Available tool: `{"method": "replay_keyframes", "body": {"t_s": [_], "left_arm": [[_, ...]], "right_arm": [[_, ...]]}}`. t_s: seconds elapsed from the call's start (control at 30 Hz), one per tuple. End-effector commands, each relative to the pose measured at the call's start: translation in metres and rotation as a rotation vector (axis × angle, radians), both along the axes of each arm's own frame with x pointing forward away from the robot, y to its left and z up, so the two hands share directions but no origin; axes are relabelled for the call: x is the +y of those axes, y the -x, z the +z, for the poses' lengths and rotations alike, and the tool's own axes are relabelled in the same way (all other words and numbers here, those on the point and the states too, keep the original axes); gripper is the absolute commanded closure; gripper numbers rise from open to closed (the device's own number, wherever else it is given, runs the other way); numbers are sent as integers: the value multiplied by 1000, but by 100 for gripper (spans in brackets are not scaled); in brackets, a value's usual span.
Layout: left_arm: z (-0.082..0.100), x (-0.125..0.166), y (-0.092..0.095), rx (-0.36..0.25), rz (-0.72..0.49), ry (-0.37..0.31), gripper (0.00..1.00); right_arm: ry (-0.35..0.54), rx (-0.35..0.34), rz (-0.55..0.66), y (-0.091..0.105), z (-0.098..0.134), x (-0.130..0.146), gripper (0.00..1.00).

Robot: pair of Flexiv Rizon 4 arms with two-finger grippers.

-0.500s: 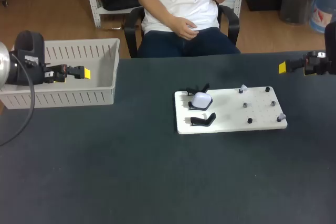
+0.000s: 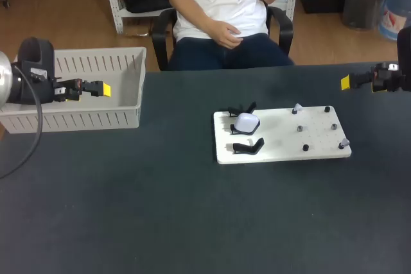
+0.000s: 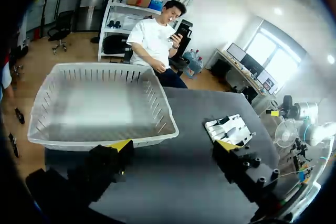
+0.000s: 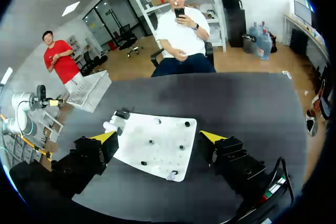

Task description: Pick up each earbud case from the left stands, insert the matching earbuds, close the lid, and place the case in the box.

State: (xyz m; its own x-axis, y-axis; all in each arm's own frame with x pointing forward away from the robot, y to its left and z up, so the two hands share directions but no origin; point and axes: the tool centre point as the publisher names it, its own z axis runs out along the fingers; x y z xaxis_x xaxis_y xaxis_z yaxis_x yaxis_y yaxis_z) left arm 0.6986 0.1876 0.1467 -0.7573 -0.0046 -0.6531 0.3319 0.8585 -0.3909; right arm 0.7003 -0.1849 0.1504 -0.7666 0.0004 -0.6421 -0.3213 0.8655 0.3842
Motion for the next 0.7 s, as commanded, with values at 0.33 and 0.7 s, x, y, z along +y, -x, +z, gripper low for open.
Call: {"method": "replay_keyframes", "body": {"t_s": [0.33,0.7], "left_arm": [[6,-20,-6,-433,-396,159,0],[19,-43,6,-599,-582,118,0]], "right_arm": [[1,0,0,0,0,0,0],[1,0,0,0,0,0,0]]}}
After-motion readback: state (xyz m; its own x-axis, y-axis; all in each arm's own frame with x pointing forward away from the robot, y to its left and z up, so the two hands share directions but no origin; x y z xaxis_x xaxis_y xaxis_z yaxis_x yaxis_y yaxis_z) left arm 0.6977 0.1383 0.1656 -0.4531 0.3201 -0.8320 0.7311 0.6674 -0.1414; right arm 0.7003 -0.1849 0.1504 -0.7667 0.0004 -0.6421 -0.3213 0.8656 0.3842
